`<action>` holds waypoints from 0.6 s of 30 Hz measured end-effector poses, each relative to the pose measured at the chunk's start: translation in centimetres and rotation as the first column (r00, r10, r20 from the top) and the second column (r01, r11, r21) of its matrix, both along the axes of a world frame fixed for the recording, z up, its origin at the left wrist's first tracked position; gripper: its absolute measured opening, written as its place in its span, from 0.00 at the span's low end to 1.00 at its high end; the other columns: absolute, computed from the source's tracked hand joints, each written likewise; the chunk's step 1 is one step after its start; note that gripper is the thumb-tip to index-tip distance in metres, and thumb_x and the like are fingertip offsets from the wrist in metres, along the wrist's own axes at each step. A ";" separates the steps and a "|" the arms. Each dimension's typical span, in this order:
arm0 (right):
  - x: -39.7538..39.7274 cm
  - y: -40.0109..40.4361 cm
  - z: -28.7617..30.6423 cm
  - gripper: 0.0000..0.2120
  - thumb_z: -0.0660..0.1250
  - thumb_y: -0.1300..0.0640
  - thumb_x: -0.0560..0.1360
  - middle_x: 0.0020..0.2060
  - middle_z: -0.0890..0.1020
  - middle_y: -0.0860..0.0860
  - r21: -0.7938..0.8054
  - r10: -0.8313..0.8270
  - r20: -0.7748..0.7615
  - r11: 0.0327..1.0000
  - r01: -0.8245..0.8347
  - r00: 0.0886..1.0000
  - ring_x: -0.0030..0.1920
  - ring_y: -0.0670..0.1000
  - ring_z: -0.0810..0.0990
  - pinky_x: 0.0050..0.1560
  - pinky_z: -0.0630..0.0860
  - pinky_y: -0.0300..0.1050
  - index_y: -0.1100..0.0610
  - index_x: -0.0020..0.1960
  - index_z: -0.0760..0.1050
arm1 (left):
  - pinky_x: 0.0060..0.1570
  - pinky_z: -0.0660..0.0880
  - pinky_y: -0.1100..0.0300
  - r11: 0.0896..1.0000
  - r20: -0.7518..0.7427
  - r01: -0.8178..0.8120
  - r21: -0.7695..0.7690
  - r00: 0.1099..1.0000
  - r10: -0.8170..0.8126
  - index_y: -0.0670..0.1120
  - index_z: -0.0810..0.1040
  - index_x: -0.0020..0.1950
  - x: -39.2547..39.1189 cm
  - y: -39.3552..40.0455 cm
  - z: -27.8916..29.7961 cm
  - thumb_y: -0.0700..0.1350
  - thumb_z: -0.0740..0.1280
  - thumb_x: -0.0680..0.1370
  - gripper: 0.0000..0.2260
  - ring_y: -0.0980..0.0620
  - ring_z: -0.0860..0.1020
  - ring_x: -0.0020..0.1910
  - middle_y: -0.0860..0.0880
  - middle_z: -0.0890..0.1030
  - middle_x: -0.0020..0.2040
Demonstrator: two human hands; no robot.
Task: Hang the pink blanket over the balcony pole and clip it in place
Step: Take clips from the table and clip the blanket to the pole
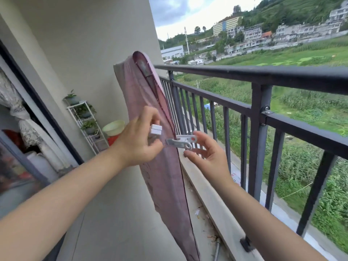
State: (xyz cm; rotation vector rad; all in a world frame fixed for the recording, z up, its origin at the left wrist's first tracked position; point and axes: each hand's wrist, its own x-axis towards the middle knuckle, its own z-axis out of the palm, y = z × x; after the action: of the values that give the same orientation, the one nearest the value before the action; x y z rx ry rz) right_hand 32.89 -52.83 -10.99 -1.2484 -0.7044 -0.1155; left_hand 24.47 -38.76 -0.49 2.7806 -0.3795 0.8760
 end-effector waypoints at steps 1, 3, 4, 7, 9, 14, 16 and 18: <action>0.0 -0.2 -0.3 0.26 0.71 0.68 0.67 0.47 0.76 0.43 -0.016 0.014 0.005 1.000 -0.014 1.000 0.49 0.45 0.77 0.51 0.77 0.36 0.41 0.51 0.68 | 0.33 0.62 0.66 0.983 -0.068 -0.069 -0.172 0.996 0.058 0.48 0.62 0.44 -0.6 -0.1 -1.1 0.47 0.56 0.65 0.10 0.55 0.65 0.32 0.55 0.66 0.36; 0.0 -0.7 -0.9 0.23 0.69 0.68 0.69 0.48 0.76 0.46 -0.048 0.008 0.022 0.999 -0.007 1.000 0.49 0.43 0.77 0.50 0.77 0.33 0.43 0.52 0.69 | 0.36 0.67 0.64 0.836 -0.235 -0.159 -0.526 0.971 0.037 0.48 0.63 0.41 -1.4 -0.2 -3.0 0.45 0.56 0.67 0.04 0.55 0.70 0.33 0.52 0.68 0.36; 0.0 -0.9 -1.2 0.21 0.68 0.68 0.69 0.47 0.77 0.47 -0.065 -0.007 0.022 0.998 0.008 1.000 0.47 0.38 0.77 0.48 0.76 0.30 0.44 0.51 0.70 | 0.36 0.71 0.65 0.707 -0.264 -0.170 -0.687 0.964 -0.025 0.48 0.65 0.40 -1.7 -0.3 -3.7 0.45 0.56 0.69 0.02 0.56 0.73 0.32 0.51 0.70 0.36; -0.4 -1.1 -2.5 0.16 0.64 0.69 0.72 0.42 0.78 0.48 -0.125 -0.038 -0.034 0.992 0.033 0.999 0.40 0.31 0.76 0.42 0.73 0.24 0.47 0.45 0.73 | 0.30 0.74 0.69 0.383 -0.157 -0.125 -0.915 0.986 -0.054 0.47 0.70 0.39 -2.1 -0.5 -6.2 0.38 0.60 0.76 0.07 0.62 0.78 0.28 0.50 0.76 0.35; -1.0 -1.2 -3.7 0.17 0.64 0.69 0.73 0.39 0.79 0.45 -0.186 -0.011 -0.062 0.983 -0.001 0.998 0.38 0.32 0.77 0.42 0.74 0.26 0.46 0.42 0.73 | 0.34 0.73 0.69 0.335 -0.135 -0.146 -0.931 0.989 0.055 0.48 0.73 0.39 -2.3 -0.5 -7.9 0.35 0.58 0.78 0.12 0.65 0.76 0.28 0.56 0.80 0.30; -2.5 -1.5 -5.8 0.11 0.67 0.59 0.70 0.42 0.80 0.46 -0.286 0.233 -0.167 0.918 -0.273 0.958 0.41 0.39 0.78 0.48 0.77 0.41 0.42 0.45 0.73 | 0.35 0.77 0.66 0.135 -0.216 -0.221 -0.966 0.975 0.055 0.45 0.74 0.37 -2.9 -1.1 -10.8 0.31 0.60 0.75 0.12 0.62 0.79 0.27 0.54 0.81 0.25; -2.9 -1.6 -6.2 0.14 0.66 0.56 0.68 0.46 0.79 0.44 -0.325 0.348 -0.192 0.860 -0.394 0.918 0.45 0.31 0.77 0.46 0.75 0.30 0.41 0.50 0.70 | 0.32 0.80 0.67 -0.013 -0.241 -0.241 -0.970 0.970 -0.002 0.42 0.72 0.35 -2.7 -1.5 -11.5 0.29 0.60 0.75 0.12 0.59 0.81 0.27 0.50 0.82 0.26; -3.1 -1.6 -6.8 0.18 0.69 0.60 0.71 0.48 0.77 0.43 -0.353 0.333 -0.190 0.855 -0.381 0.924 0.46 0.30 0.75 0.47 0.75 0.31 0.40 0.51 0.69 | 0.31 0.80 0.67 -0.092 -0.264 -0.268 -0.959 0.963 -0.055 0.40 0.72 0.35 -2.6 -1.8 -12.2 0.28 0.59 0.75 0.11 0.58 0.82 0.27 0.50 0.82 0.25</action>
State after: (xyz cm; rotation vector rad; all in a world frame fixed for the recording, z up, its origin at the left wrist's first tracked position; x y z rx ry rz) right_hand 29.80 -54.42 -17.81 -1.4596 -0.8677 0.4261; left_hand 21.88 -40.53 -12.68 1.3000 0.4787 0.4285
